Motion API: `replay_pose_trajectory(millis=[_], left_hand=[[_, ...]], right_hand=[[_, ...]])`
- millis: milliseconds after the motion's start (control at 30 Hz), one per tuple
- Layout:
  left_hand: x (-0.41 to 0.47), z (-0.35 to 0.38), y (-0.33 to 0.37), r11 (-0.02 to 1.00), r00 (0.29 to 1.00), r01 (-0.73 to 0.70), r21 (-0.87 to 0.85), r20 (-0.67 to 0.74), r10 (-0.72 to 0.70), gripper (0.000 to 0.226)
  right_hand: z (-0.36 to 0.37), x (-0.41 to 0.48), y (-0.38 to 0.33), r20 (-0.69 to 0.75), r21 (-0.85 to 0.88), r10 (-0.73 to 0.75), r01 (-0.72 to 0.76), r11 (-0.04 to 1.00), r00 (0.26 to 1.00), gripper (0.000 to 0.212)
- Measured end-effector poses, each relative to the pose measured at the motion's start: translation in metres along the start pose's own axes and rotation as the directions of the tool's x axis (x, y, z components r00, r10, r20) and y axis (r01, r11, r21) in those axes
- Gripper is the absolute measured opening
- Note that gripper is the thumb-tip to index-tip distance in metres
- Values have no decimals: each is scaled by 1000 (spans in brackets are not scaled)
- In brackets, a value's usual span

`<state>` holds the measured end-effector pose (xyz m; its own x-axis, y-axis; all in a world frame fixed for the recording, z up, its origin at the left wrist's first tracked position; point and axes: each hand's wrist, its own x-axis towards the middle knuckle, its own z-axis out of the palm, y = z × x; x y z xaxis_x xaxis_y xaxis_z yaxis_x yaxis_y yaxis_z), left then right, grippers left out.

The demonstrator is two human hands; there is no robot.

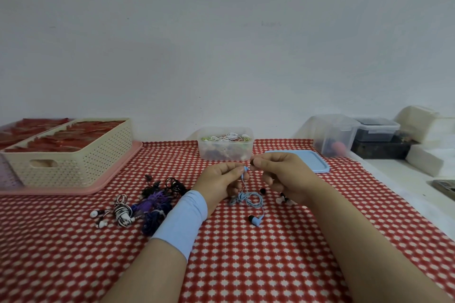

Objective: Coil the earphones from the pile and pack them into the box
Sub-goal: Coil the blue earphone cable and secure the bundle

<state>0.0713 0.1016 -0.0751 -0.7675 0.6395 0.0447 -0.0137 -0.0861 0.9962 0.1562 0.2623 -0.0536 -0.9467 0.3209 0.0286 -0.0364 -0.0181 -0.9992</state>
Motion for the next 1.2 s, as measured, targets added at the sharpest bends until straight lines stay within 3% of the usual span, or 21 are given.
replay_pose_trajectory(millis=[133,633,800,1067,1200], left_hand=[[-1,0,-1,1000,999,6,-31,46,-4,16],[-6,3,3,965,995,71,-253,92,-49,17],[-8,3,5,938,988,120,-325,128,-82,19],[-8,3,3,951,982,140,-275,158,-99,18],[-9,5,4,941,985,129,-311,154,-84,18]], right_hand=[[0,-1,1,60,-71,47,-42,997,997,15],[3,-6,-2,198,24,61,-67,997,978,28],[6,-10,-6,204,34,52,-60,998,978,16],[4,-13,-11,227,-62,49,-35,997,973,14],[6,-15,-11,223,-3,9,-9,1000,975,19]])
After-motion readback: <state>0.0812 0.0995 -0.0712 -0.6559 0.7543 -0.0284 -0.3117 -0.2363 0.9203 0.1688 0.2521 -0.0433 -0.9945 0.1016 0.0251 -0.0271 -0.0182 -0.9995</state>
